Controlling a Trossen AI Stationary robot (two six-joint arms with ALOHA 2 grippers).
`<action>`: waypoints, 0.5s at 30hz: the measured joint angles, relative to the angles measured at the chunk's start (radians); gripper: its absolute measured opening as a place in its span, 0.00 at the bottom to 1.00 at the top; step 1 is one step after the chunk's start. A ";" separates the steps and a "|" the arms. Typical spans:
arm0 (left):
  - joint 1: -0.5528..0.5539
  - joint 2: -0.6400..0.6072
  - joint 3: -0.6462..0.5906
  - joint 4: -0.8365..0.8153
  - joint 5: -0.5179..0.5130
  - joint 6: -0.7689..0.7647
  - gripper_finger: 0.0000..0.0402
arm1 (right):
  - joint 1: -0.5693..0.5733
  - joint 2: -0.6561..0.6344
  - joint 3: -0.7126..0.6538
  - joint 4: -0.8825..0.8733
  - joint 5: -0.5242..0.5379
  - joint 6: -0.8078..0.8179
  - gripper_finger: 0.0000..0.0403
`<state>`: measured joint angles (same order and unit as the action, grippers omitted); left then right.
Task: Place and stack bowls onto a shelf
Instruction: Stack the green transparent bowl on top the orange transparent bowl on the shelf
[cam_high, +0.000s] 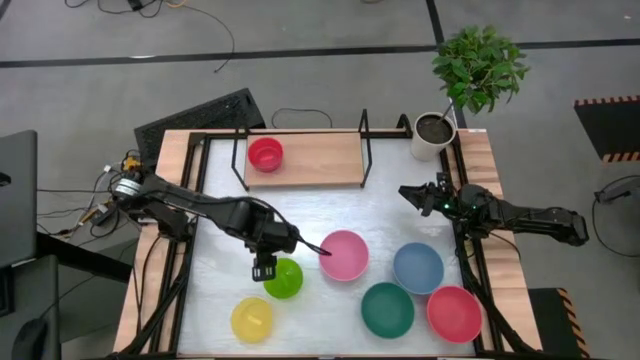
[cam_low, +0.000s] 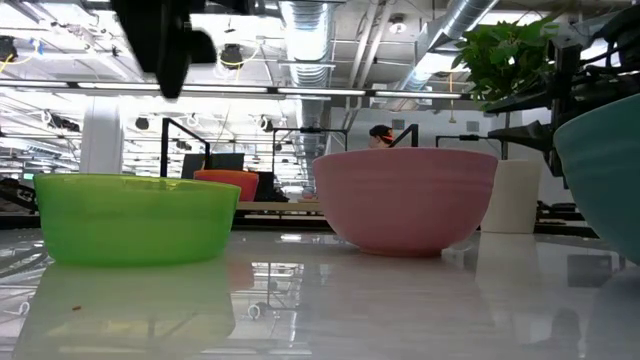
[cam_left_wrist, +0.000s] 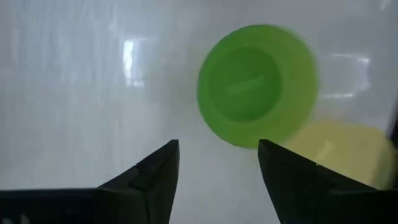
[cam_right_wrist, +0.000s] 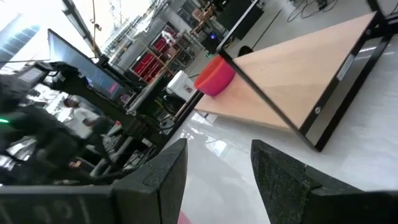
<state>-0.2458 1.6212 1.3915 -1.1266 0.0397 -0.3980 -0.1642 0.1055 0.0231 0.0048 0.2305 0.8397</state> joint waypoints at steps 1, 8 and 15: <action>0.001 0.000 -0.036 0.031 -0.005 -0.006 0.51 | 0.000 0.000 0.000 0.000 -0.007 0.005 0.50; 0.001 0.000 -0.233 0.289 -0.008 -0.081 0.51 | 0.000 0.000 -0.001 -0.001 -0.070 0.027 0.50; 0.002 0.000 -0.333 0.399 -0.069 -0.147 0.51 | 0.000 0.000 -0.001 -0.015 -0.116 0.050 0.50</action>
<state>-0.2440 1.6215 1.0589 -0.7277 -0.0294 -0.5451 -0.1638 0.1055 0.0219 -0.0106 0.1145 0.8902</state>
